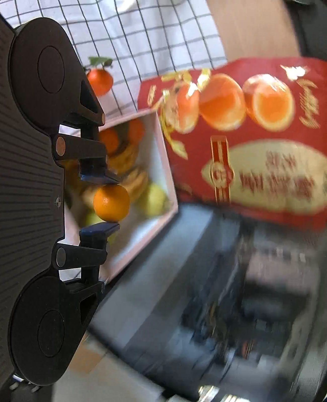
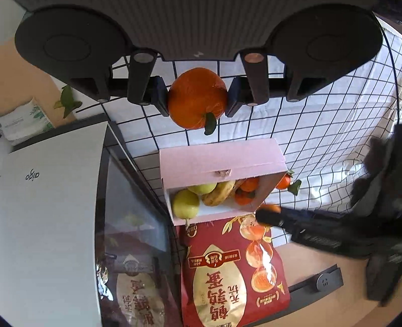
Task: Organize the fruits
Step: 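Carry the tangerine over the pink box and open the left gripper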
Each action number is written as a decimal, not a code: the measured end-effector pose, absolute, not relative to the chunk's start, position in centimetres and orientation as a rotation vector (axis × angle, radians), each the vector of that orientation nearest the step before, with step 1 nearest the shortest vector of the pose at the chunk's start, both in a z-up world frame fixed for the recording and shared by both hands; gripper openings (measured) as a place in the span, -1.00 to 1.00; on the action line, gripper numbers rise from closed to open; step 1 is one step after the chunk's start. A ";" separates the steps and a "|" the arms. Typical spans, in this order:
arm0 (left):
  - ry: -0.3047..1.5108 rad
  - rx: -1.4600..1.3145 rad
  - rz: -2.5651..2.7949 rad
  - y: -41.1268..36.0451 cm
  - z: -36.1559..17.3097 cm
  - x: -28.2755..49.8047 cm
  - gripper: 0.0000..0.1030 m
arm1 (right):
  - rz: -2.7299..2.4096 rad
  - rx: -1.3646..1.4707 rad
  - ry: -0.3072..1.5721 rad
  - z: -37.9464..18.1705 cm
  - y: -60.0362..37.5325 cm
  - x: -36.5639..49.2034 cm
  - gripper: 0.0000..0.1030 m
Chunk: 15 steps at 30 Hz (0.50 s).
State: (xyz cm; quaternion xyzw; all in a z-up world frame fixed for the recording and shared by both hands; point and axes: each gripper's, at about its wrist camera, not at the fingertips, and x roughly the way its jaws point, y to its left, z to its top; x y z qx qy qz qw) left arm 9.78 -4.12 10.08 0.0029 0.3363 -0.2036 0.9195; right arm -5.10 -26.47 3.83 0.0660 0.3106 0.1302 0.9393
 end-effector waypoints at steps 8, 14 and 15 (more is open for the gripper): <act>0.756 -0.079 -0.359 -1.7 8.8 10.3 -0.29 | 0.246 0.156 0.634 4.0 -27.1 -4.6 -0.09; 0.735 -0.097 -0.330 0.9 8.4 6.1 -0.29 | 0.281 0.118 0.617 5.1 -25.9 -1.8 -0.09; 0.741 -0.107 -0.325 1.2 8.1 5.4 -0.29 | 0.290 0.108 0.603 5.7 -25.5 -1.0 -0.09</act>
